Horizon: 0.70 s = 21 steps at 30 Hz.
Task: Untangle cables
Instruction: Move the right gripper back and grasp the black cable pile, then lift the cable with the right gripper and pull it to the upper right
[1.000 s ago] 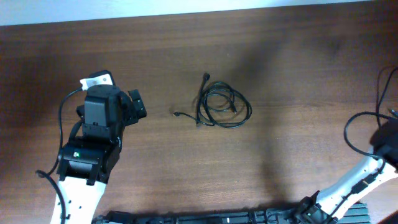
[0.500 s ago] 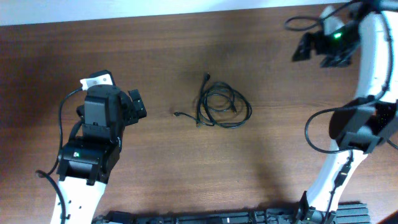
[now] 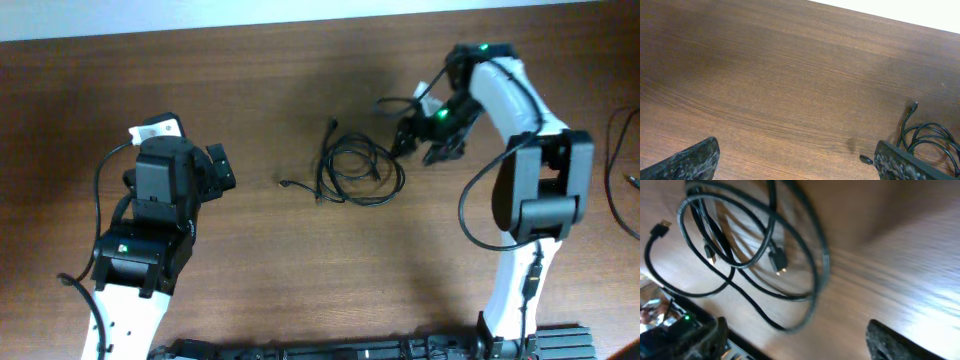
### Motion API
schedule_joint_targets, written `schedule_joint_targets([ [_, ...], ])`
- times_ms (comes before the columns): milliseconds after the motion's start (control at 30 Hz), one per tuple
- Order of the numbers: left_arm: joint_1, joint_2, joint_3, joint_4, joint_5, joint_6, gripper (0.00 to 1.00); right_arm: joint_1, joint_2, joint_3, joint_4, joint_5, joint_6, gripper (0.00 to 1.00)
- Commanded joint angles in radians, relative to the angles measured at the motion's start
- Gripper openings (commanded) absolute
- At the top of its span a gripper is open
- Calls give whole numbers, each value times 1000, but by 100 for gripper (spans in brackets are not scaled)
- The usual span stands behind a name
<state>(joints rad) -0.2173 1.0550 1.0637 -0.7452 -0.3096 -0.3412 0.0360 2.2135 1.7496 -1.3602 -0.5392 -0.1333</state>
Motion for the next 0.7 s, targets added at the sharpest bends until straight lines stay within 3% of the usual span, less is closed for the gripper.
schedule_joint_targets([
  [0, 4, -9, 5, 2, 4, -10, 99, 55, 0, -69, 32, -37, 3, 84],
  [100, 4, -9, 5, 2, 3, -10, 99, 85, 0, -137, 90, -38, 39, 80],
  [167, 4, -9, 5, 2, 3, -10, 99, 98, 0, -177, 136, -46, 64, 72],
  [200, 4, -9, 5, 2, 3, -10, 99, 101, 0, -189, 151, -57, 64, 60],
  [233, 4, -9, 5, 2, 3, -10, 99, 102, 0, -196, 159, -59, 64, 34],
  [267, 4, -9, 5, 2, 3, -10, 99, 101, 0, -196, 161, -59, 64, 14],
  [300, 4, -9, 5, 2, 3, -10, 99, 101, -1, -195, 161, -59, 64, 4],
  [500, 4, -9, 5, 2, 3, -10, 99, 100, -56, -127, 130, -51, 64, 4],
  [667, 4, -9, 5, 2, 3, -10, 99, 101, -167, 30, 64, -51, 64, 4],
])
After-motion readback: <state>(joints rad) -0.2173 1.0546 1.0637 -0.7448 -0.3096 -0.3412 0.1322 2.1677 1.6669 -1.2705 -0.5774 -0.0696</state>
